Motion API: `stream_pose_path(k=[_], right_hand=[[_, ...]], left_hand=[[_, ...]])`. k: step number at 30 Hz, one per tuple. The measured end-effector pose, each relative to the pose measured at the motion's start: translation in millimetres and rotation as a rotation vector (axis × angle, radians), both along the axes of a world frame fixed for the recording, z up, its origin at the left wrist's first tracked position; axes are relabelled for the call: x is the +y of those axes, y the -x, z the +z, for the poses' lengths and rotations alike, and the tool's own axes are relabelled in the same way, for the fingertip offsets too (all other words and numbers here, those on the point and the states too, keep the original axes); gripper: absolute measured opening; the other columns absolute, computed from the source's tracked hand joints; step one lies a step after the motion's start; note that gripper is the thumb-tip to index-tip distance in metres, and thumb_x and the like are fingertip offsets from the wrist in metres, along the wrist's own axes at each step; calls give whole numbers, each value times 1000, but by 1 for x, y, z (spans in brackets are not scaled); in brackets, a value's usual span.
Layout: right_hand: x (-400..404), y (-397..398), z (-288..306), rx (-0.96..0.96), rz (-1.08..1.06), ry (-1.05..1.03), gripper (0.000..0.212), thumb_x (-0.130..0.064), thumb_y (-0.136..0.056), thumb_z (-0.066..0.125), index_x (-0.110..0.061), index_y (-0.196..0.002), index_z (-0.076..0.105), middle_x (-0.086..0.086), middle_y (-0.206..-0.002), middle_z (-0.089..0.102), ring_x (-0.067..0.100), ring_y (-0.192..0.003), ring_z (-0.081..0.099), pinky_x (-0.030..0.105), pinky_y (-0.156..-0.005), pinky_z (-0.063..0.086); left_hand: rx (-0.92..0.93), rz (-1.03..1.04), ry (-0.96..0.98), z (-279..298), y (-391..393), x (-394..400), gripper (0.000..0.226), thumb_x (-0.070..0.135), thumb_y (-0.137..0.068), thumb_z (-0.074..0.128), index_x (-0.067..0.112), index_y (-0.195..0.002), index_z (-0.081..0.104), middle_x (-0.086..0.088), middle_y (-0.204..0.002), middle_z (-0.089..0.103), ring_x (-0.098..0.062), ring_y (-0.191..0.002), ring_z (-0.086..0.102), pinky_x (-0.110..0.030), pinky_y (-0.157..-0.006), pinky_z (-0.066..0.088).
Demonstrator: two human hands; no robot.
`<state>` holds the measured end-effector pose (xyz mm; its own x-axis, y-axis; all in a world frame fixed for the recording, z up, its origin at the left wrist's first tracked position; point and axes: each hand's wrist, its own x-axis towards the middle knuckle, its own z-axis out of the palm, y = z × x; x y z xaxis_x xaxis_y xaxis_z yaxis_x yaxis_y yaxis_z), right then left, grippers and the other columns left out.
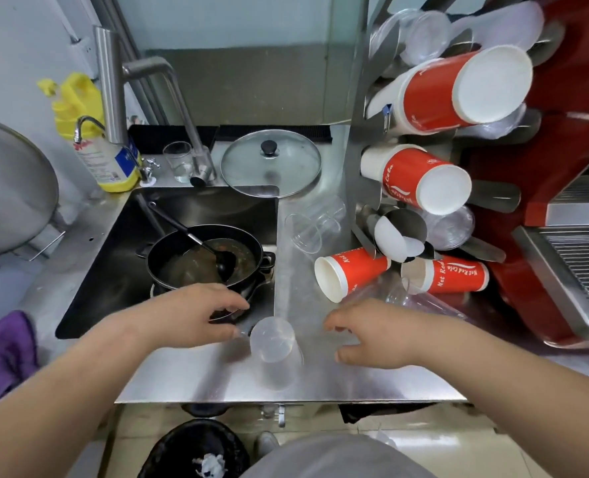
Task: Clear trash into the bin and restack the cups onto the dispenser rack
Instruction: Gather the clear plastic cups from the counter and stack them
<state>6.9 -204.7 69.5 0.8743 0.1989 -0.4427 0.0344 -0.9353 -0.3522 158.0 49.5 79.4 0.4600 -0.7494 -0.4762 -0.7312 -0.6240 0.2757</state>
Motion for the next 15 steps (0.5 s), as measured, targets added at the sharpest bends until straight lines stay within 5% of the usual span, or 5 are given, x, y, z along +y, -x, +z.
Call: stream_pose_path(k=[4, 8, 11, 15], right_hand=[[-29, 1, 22, -23, 3, 90, 42, -38, -88, 56, -28, -129, 52, -2, -120, 58, 21, -111, 54, 36, -94, 46], [-58, 11, 47, -65, -26, 109, 37, -38, -85, 58, -31, -121, 58, -4, -116, 63, 19, -105, 58, 39, -91, 48], [-81, 28, 62, -86, -77, 124, 34, -38, -87, 57, -29, -120, 58, -10, -104, 59, 12, -92, 53, 30, -86, 46], [-107, 56, 67, -118, -148, 130, 26, -35, -86, 56, -31, -111, 60, -9, -94, 61, 13, -85, 54, 28, -75, 44]], left_hand=[[-107, -166, -91, 41, -3, -55, 52, 51, -91, 57, 37, -140, 45, 10, -131, 54, -13, -122, 53, -32, -103, 42], [-163, -302, -123, 67, 13, -109, 54, 51, -92, 54, 37, -143, 41, 10, -139, 49, -13, -124, 50, -28, -102, 40], [-169, -400, -129, 78, 30, -147, 53, 51, -92, 54, 39, -142, 41, 9, -144, 46, -15, -130, 46, -32, -105, 39], [-137, -535, -106, 80, 61, -189, 33, 45, -90, 57, 29, -118, 57, 4, -120, 56, -19, -108, 57, -43, -94, 48]])
